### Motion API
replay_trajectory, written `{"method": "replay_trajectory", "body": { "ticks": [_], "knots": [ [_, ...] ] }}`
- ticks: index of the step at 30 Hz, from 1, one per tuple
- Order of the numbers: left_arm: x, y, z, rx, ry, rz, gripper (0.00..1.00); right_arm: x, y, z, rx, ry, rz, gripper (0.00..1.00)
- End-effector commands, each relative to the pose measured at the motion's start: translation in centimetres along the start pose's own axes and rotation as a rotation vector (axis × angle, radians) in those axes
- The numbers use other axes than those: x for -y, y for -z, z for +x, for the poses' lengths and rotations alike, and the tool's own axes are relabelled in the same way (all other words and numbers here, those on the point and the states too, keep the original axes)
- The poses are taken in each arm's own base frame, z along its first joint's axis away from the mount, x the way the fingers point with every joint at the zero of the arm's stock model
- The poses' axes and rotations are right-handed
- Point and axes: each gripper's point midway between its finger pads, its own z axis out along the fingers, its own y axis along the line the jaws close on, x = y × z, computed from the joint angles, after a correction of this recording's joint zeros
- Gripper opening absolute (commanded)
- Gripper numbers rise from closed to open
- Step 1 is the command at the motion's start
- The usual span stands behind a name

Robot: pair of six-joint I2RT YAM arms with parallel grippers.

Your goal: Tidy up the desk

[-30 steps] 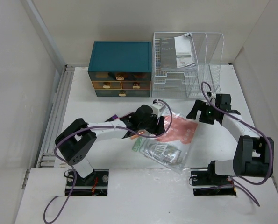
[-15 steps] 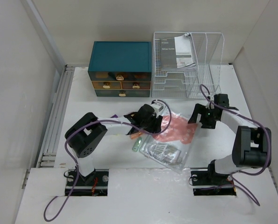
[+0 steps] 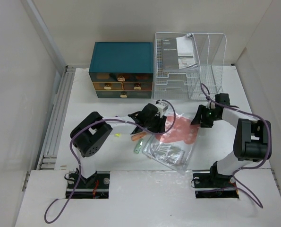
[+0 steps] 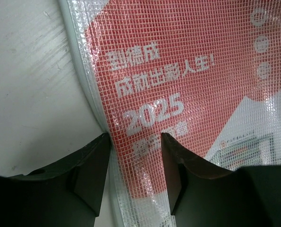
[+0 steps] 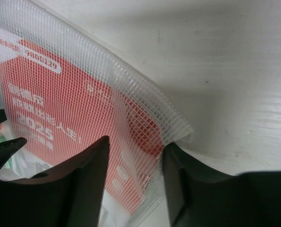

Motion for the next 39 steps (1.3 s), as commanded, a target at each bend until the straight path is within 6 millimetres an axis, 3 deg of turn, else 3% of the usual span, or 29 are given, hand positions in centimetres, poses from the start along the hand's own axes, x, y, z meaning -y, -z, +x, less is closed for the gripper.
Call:
{"method": "replay_trajectory", "body": {
  "ticks": [1,3,4,7,8,10,12,15,16,19,20,22,23,26,30,33,34,36,37,39],
  "knots": [
    [1.4,-0.8,0.7,-0.055,0.007,0.069,0.44,-3.5,-1.1,2.7,-0.110,0.037,-0.154,0.49],
    [1.6,-1.3,1.3,-0.075,0.004,0.069,0.44,-4.3,-0.9,2.8,-0.108,0.052,-0.178,0.37],
    [2.0,-1.3,0.8,-0.070,0.002,0.082,0.44,-5.1,-0.6,2.9,-0.112,0.063,-0.214,0.25],
    [2.5,-1.5,1.0,-0.078,-0.003,0.096,0.44,-6.2,0.4,2.4,-0.078,0.107,-0.257,0.04],
    [2.6,-1.5,1.1,-0.081,-0.003,0.105,0.44,-6.7,0.9,2.0,-0.065,0.117,-0.272,0.00],
    [2.6,-1.5,1.1,-0.081,-0.003,0.105,0.44,-7.9,2.4,1.3,-0.019,0.173,-0.305,0.00],
    [3.2,-0.6,-0.4,-0.040,-0.011,0.111,0.42,-8.5,3.9,0.4,0.027,0.207,-0.317,0.00],
    [3.6,1.0,-2.1,0.024,-0.022,0.107,0.50,-9.7,7.0,-1.2,0.108,0.308,-0.328,0.00],
    [4.2,2.5,-4.1,0.084,-0.032,0.111,0.54,-10.0,8.2,-1.6,0.117,0.325,-0.322,0.00],
    [5.4,5.1,-6.5,0.176,-0.048,0.135,0.73,-10.1,10.9,-2.7,0.187,0.415,-0.284,0.00],
    [6.4,7.2,-8.2,0.235,-0.059,0.157,0.76,-10.4,11.8,-2.8,0.204,0.415,-0.296,0.00],
    [7.3,9.0,-9.5,0.286,-0.079,0.185,0.82,-11.8,14.1,-3.6,0.275,0.473,-0.307,0.00],
    [7.9,10.7,-10.3,0.327,-0.087,0.200,0.82,-12.5,15.3,-4.0,0.306,0.494,-0.308,0.00],
    [8.8,13.3,-11.8,0.398,-0.109,0.224,0.83,-14.0,18.6,-4.9,0.412,0.566,-0.286,0.00],
    [10.5,18.7,-14.5,0.538,-0.153,0.269,0.83,-17.2,25.3,-6.5,0.609,0.705,-0.261,0.00],
    [10.5,21.1,-15.4,0.609,-0.170,0.249,0.83,-19.1,29.9,-6.8,0.747,0.785,-0.224,0.00],
    [10.8,22.8,-16.0,0.655,-0.186,0.249,0.83,-20.4,32.6,-7.3,0.836,0.840,-0.211,0.00],
    [10.3,24.2,-16.5,0.700,-0.194,0.218,0.83,-21.2,36.2,-7.6,0.969,0.872,-0.149,0.00],
    [10.3,25.5,-16.7,0.735,-0.207,0.210,0.83,-22.1,39.0,-7.9,1.068,0.900,-0.120,0.00],
    [9.8,26.8,-17.1,0.774,-0.208,0.175,0.84,-22.2,42.3,-8.3,1.191,0.870,-0.048,0.00]
  ]
}}
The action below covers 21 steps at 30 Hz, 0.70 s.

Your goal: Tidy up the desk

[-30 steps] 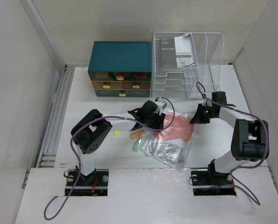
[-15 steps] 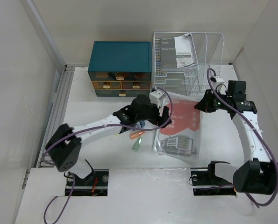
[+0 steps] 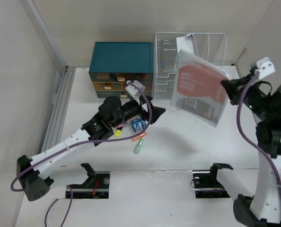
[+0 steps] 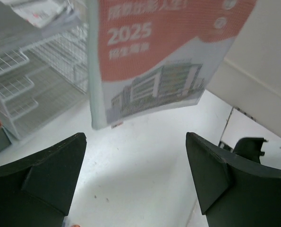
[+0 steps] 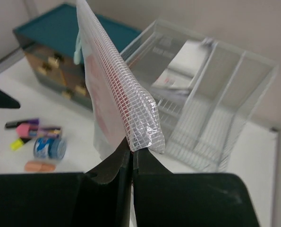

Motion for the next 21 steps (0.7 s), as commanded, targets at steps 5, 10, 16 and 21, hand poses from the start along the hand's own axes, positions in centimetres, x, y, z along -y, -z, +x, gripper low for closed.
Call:
{"method": "replay_trajectory", "body": {
  "ticks": [5,10,16,21],
  "knots": [
    [-0.4,3.0,-4.2,0.145,-0.080,-0.064,0.84,4.0,6.4,-13.1,0.399,0.114,0.389,0.00],
    [-0.3,3.6,-4.9,0.168,-0.091,-0.068,0.86,8.9,8.2,-16.4,0.533,0.056,0.646,0.00],
    [-0.6,4.1,-4.9,0.173,-0.089,-0.086,0.86,13.2,5.9,-17.3,0.592,0.021,0.738,0.00],
    [-1.1,4.9,-4.9,0.183,-0.096,-0.116,0.86,15.8,2.9,-16.3,0.573,0.011,0.752,0.00]
  ]
}}
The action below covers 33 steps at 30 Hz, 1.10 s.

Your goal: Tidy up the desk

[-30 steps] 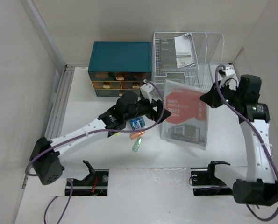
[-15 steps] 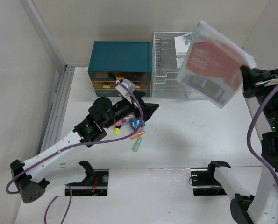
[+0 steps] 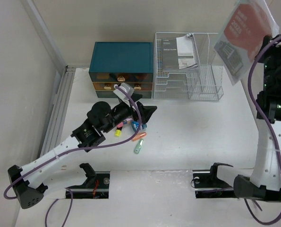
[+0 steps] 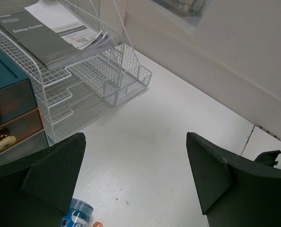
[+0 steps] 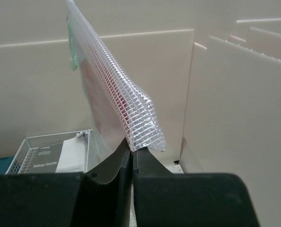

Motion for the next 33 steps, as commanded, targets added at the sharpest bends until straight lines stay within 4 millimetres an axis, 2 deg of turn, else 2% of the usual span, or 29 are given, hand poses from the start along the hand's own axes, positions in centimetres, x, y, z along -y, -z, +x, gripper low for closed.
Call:
{"method": "replay_trajectory", "body": {
  "ticks": [1,6,8,10,11,14,19,20,24,25,26,27,28,29,30,33],
  "knots": [
    [-0.2,1.1,-1.6,0.061,-0.019,-0.014,0.86,0.6,-1.2,-3.1,0.144,-0.034,0.041,0.00],
    [-0.4,1.5,-1.4,0.059,-0.028,-0.024,0.87,-0.2,-4.1,-0.5,0.117,-0.046,0.030,0.00],
    [-0.4,1.5,-1.4,0.059,-0.028,-0.024,0.87,-0.9,-4.5,-0.1,0.118,-0.053,0.034,0.00],
    [-0.4,1.5,-1.4,0.059,-0.028,-0.024,0.87,-1.5,-5.7,1.6,0.106,-0.050,0.033,0.00],
    [-0.4,1.5,-1.4,0.059,-0.028,-0.024,0.87,-2.4,-5.9,1.8,0.107,-0.058,0.014,0.00],
    [-0.4,1.5,-1.4,0.059,-0.037,-0.024,0.87,-3.6,-7.4,4.3,0.077,-0.061,0.014,0.00],
    [-0.5,1.5,-1.2,0.050,-0.037,-0.026,0.87,-5.8,-9.4,7.2,0.063,-0.082,0.003,0.00],
    [-0.5,1.5,-1.2,0.050,-0.037,-0.026,0.87,-6.6,-10.1,8.9,0.032,-0.078,-0.008,0.00],
    [-0.4,1.8,-1.5,0.059,-0.046,-0.024,0.87,-7.9,-11.9,10.5,0.011,-0.083,-0.005,0.00],
    [-0.5,1.7,-1.1,0.050,-0.046,-0.026,0.87,-8.4,-12.1,10.9,0.006,-0.085,-0.006,0.00],
    [-0.5,1.7,-1.1,0.050,-0.046,-0.026,0.87,-8.5,-12.5,10.7,0.010,-0.077,-0.006,0.00],
    [-0.5,1.7,-1.1,0.050,-0.046,-0.026,0.87,-9.2,-13.0,11.9,-0.010,-0.075,-0.015,0.00],
    [-0.5,1.7,-1.1,0.050,-0.046,-0.026,0.87,-9.5,-13.7,13.2,-0.030,-0.069,-0.016,0.00],
    [-0.5,1.7,-1.1,0.050,-0.046,-0.026,0.87,-9.5,-13.7,13.2,-0.030,-0.069,-0.016,0.00],
    [-0.6,1.5,-0.8,0.041,-0.046,-0.028,0.87,-9.7,-14.3,14.2,-0.045,-0.064,-0.017,0.00],
    [-0.6,1.5,-0.8,0.041,-0.046,-0.028,0.87,-9.7,-15.0,15.0,-0.049,-0.063,0.000,0.00]
  ]
}}
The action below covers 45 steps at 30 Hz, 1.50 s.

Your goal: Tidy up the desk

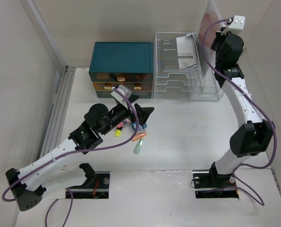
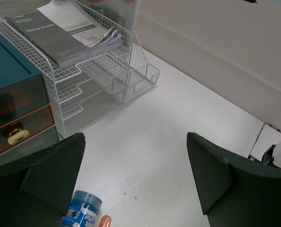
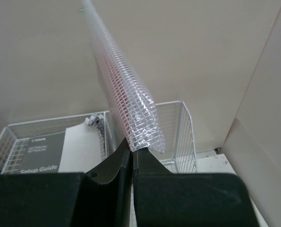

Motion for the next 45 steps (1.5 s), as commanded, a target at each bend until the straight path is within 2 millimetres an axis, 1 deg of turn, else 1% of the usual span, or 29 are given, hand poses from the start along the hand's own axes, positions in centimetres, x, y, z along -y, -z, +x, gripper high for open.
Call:
{"method": "replay_trajectory", "body": {
  "ticks": [1,7,9,10,12,13,14,19,20,21,22,24,25,26,27,28,29,31,32,33,35,36,37,39,40,41,43,44,45],
  "knots": [
    [0.1,0.2,-0.9,0.037,-0.012,0.003,0.87,-0.9,-0.5,-3.7,0.107,-0.026,0.001,0.00],
    [-0.1,-0.2,-0.2,0.019,-0.022,-0.001,0.87,-1.2,-0.6,-1.7,0.096,-0.013,-0.020,0.00],
    [-0.2,-0.2,-0.3,0.021,-0.022,-0.010,0.87,-1.4,-1.2,-0.2,0.076,-0.007,-0.020,0.00],
    [-0.2,-0.2,-0.3,0.021,-0.022,-0.010,0.87,-1.6,-1.2,-0.5,0.088,-0.010,-0.031,0.00],
    [-0.2,-0.2,-0.3,0.021,-0.022,-0.010,0.87,-1.9,-1.4,0.3,0.090,0.001,-0.046,0.00],
    [-0.2,-0.2,-0.3,0.021,-0.022,-0.010,0.87,-2.4,-1.6,0.8,0.087,0.010,-0.054,0.00],
    [-0.2,-0.2,-0.3,0.021,-0.022,-0.010,0.87,-2.7,-1.6,0.8,0.096,0.009,-0.068,0.00],
    [-0.4,-0.2,-0.3,0.022,-0.022,-0.019,0.87,-3.0,-1.7,3.6,0.100,0.017,-0.126,0.00],
    [-0.4,-0.2,-0.3,0.022,-0.022,-0.019,0.87,-2.6,-1.8,3.9,0.102,0.021,-0.135,0.00],
    [-0.4,-0.2,-0.3,0.022,-0.022,-0.019,0.87,-2.5,-2.0,4.9,0.090,0.027,-0.149,0.00],
    [-0.6,-0.2,-0.3,0.024,-0.022,-0.028,0.87,-2.5,-2.0,4.9,0.088,0.006,-0.164,0.00],
    [-0.6,-0.5,0.0,0.015,-0.022,-0.030,0.87,-1.9,-2.2,6.1,0.080,0.004,-0.194,0.00],
    [-0.6,-0.5,0.0,0.015,-0.022,-0.030,0.87,-2.1,-2.1,6.4,0.089,-0.008,-0.204,0.00],
    [-0.6,-0.5,0.0,0.015,-0.022,-0.030,0.87,-1.5,-2.3,6.1,0.102,-0.006,-0.193,0.00],
    [-0.6,-0.5,0.0,0.015,-0.022,-0.030,0.87,-1.1,-2.3,6.6,0.091,-0.001,-0.202,0.00],
    [-0.7,-0.7,0.3,0.006,-0.023,-0.031,0.87,-0.9,-2.3,6.6,0.092,0.001,-0.207,0.00],
    [-0.7,-0.7,0.3,0.006,-0.023,-0.031,0.87,-1.1,-2.3,6.6,0.091,0.002,-0.219,0.00],
    [-0.7,-0.7,0.3,0.006,-0.023,-0.031,0.87,-0.8,-2.2,7.1,0.082,0.006,-0.227,0.00],
    [-0.7,-0.7,0.3,0.006,-0.023,-0.031,0.87,-0.2,-2.3,7.5,0.074,0.009,-0.218,0.00],
    [-0.7,-0.7,0.3,0.006,-0.023,-0.031,0.87,-0.2,-2.2,8.1,0.063,0.009,-0.217,0.00],
    [-0.7,-0.9,0.6,-0.003,-0.023,-0.033,0.87,-0.4,-1.8,8.2,0.058,0.010,-0.231,0.01],
    [-1.0,-0.9,0.6,-0.001,-0.015,-0.042,0.87,-0.3,-1.7,8.9,0.044,0.011,-0.231,0.07],
    [-1.0,-0.9,0.6,-0.001,-0.015,-0.042,0.87,-0.1,-1.5,8.7,0.041,0.013,-0.237,0.25],
    [-1.0,-0.9,0.6,-0.001,-0.015,-0.042,0.87,-0.3,-1.2,9.9,0.012,0.015,-0.252,0.38],
    [-1.0,-0.9,0.6,-0.001,-0.015,-0.042,0.87,-0.3,-1.1,9.6,0.010,0.015,-0.252,0.44],
    [-1.3,-0.9,0.5,0.000,-0.015,-0.051,0.87,-0.5,-1.0,9.6,0.010,0.015,-0.264,0.57],
    [-1.3,-0.9,0.5,0.000,-0.015,-0.051,0.87,-0.6,-0.5,9.0,0.005,0.015,-0.275,0.66],
    [-1.3,-0.9,0.5,0.000,-0.015,-0.051,0.87,-0.6,-0.4,8.5,0.014,0.015,-0.275,0.87],
    [-1.5,-0.9,0.2,0.011,-0.015,-0.060,0.87,-0.5,0.0,8.6,0.005,0.015,-0.275,0.92]
  ]
}}
